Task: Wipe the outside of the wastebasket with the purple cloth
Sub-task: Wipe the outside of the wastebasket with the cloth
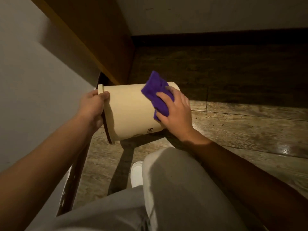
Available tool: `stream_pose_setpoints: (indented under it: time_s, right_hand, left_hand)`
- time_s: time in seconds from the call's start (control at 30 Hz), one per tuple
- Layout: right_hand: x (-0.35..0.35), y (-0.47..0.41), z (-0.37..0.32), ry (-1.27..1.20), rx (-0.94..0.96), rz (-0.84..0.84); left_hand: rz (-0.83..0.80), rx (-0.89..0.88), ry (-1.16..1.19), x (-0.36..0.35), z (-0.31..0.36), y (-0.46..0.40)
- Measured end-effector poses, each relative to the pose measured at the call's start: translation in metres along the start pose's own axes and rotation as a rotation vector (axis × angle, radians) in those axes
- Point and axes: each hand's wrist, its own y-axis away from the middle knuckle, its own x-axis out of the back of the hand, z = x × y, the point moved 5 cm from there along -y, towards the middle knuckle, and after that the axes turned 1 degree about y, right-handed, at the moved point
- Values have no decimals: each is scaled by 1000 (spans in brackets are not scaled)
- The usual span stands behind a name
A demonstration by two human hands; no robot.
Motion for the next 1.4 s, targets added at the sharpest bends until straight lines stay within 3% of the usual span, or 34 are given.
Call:
stream_pose_setpoints:
  time_s: [0.07, 0.13, 0.27, 0.4, 0.53, 0.67, 0.83, 0.97, 1.03, 1.27, 1.4]
  right_hand:
    - [0, 11, 23, 87, -50, 27]
    - [2, 11, 49, 99, -216, 15]
    - [-4, 14, 103, 129, -571, -165]
    - [16, 28, 121, -2, -737, -13]
    - [42, 1, 99, -114, -658, 108]
    - [49, -26, 60, -234, -538, -1]
    - [45, -40, 37, -139, -442, -273]
    - [28, -35, 31, 6, -425, -597]
    - [15, -25, 28, 46, -415, -672]
    - [18, -8, 45, 92, -477, -566]
    - [52, -19, 37, 57, -435, -276]
  left_hand:
    - [14, 53, 22, 5, -3, -2]
    - [27, 84, 28, 8, -3, -5]
    - [72, 115, 19, 10, -5, -4]
    - [-2, 101, 5, 4, -3, 0]
    - [-217, -64, -29, -10, 7, 4]
    - [-356, -347, -459, -26, 3, 13]
    - [-369, -361, -450, -23, 2, 17]
    - [-387, -679, -835, -49, 14, 34]
    - [-370, -774, -1027, -65, 6, 41]
    - [-303, -785, -1398, -95, -41, 37]
    - [-307, -807, -1324, -99, -33, 33]
